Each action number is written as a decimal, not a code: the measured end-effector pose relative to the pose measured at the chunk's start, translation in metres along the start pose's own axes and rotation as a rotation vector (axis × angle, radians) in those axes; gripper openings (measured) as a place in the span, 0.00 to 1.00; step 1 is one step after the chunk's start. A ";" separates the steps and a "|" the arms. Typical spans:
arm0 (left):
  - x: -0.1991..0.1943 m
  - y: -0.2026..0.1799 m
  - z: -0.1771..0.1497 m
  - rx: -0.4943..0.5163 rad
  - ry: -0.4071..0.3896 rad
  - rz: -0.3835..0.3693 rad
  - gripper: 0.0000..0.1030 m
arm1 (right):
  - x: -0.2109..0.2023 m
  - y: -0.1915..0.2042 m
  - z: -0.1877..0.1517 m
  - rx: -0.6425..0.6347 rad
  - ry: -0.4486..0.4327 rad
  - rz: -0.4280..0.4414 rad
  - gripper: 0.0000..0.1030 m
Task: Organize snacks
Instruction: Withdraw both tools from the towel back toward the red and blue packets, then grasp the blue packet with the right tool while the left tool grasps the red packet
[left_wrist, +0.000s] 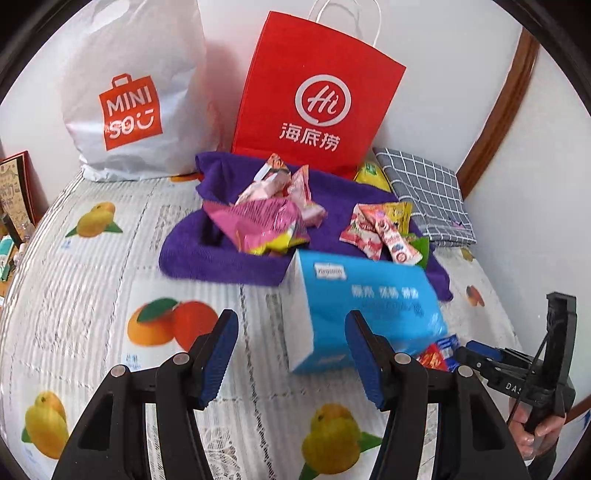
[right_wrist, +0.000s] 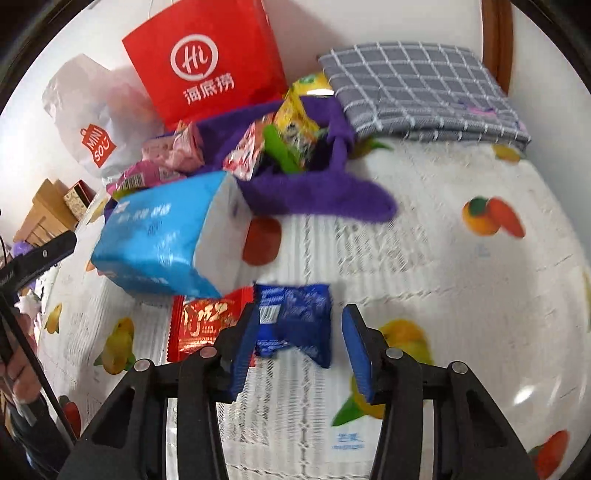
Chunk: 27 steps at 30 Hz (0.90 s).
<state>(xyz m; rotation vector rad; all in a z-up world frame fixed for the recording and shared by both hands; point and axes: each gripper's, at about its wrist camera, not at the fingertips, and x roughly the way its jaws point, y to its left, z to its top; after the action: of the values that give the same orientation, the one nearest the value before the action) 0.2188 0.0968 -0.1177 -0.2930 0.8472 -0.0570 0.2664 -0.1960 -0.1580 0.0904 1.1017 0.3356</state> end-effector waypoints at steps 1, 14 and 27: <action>0.001 0.001 -0.002 -0.001 0.000 -0.002 0.56 | 0.004 0.002 -0.003 -0.004 0.006 -0.004 0.46; 0.007 0.009 -0.019 -0.011 -0.006 -0.059 0.56 | 0.027 0.033 -0.009 -0.141 -0.018 -0.131 0.50; 0.013 0.000 -0.027 0.026 0.021 -0.070 0.56 | 0.015 0.034 -0.029 -0.222 -0.115 -0.093 0.27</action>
<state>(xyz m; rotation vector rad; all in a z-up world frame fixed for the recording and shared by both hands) 0.2071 0.0879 -0.1442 -0.2975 0.8561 -0.1361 0.2391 -0.1614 -0.1759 -0.1362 0.9457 0.3629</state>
